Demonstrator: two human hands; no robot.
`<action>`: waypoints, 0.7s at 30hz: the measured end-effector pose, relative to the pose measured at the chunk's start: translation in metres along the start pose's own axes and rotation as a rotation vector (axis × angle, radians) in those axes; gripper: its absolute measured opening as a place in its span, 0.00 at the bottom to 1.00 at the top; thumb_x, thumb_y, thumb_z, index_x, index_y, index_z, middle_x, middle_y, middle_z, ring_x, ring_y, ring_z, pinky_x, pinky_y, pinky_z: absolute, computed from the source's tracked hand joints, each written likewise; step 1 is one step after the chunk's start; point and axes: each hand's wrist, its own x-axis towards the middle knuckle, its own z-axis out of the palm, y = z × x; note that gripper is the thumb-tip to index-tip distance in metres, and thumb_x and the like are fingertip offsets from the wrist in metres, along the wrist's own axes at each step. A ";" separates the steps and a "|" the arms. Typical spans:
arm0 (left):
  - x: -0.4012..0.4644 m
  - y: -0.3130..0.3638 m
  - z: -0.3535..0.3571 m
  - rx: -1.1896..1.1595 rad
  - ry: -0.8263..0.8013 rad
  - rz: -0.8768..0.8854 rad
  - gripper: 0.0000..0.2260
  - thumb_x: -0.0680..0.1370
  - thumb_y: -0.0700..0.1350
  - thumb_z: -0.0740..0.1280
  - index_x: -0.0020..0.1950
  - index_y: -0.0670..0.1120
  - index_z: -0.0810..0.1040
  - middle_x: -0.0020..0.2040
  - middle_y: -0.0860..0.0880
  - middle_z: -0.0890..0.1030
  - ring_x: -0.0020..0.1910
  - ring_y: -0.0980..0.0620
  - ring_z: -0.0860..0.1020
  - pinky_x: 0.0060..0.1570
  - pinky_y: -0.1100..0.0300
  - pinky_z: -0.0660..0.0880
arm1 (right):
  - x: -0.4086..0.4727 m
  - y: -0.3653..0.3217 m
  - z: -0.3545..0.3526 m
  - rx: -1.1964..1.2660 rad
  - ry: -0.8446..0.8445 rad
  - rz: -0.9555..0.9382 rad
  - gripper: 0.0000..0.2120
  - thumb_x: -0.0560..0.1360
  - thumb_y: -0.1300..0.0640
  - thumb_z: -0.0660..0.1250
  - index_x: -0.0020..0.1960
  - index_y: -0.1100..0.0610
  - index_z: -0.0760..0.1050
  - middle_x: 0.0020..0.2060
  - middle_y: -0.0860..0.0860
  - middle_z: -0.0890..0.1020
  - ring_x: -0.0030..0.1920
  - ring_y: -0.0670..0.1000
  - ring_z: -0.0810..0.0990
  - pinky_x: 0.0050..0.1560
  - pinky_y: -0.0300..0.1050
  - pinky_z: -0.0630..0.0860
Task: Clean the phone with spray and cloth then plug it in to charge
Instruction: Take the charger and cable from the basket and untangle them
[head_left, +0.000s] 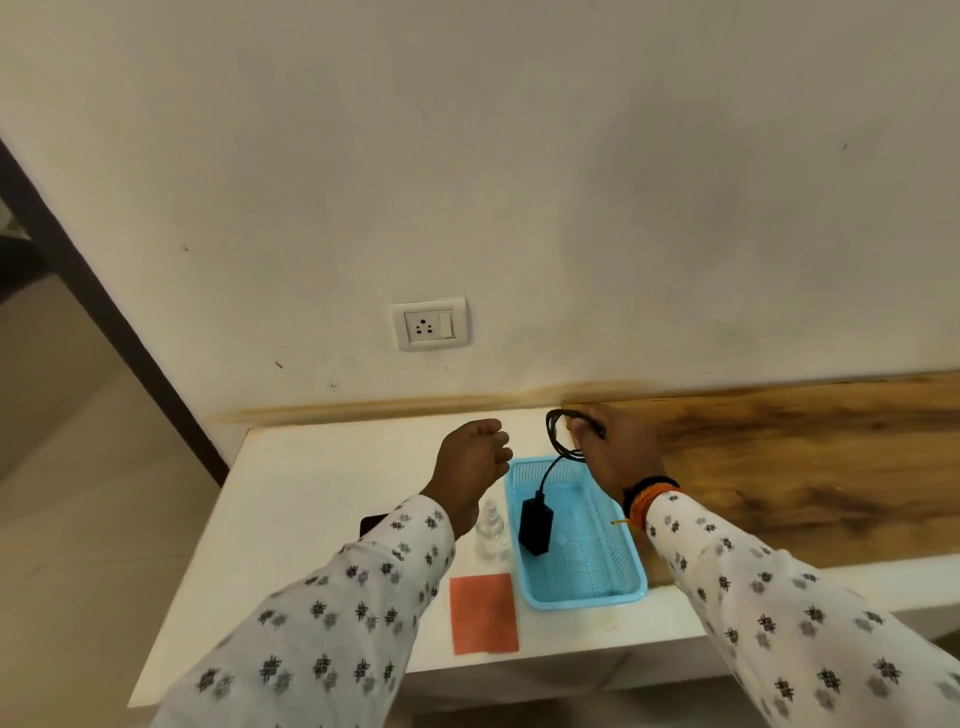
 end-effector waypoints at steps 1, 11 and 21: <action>0.000 0.000 0.003 0.035 -0.005 -0.001 0.11 0.80 0.34 0.62 0.61 0.40 0.76 0.49 0.44 0.79 0.47 0.48 0.77 0.55 0.55 0.76 | 0.000 -0.004 -0.003 0.015 0.015 -0.029 0.10 0.78 0.53 0.62 0.42 0.56 0.78 0.32 0.49 0.79 0.36 0.52 0.77 0.36 0.44 0.72; -0.007 0.008 0.022 0.379 -0.226 0.096 0.19 0.79 0.33 0.61 0.69 0.45 0.75 0.56 0.52 0.81 0.57 0.53 0.78 0.55 0.66 0.73 | 0.009 -0.063 -0.032 0.320 0.183 -0.150 0.09 0.75 0.52 0.63 0.45 0.53 0.81 0.37 0.47 0.83 0.39 0.45 0.79 0.40 0.41 0.75; -0.007 0.047 -0.001 0.286 -0.069 0.336 0.08 0.83 0.46 0.60 0.47 0.49 0.76 0.41 0.48 0.81 0.41 0.52 0.77 0.47 0.55 0.75 | 0.035 -0.114 -0.060 0.697 0.222 -0.015 0.08 0.77 0.59 0.63 0.45 0.57 0.81 0.36 0.44 0.80 0.36 0.44 0.74 0.39 0.44 0.71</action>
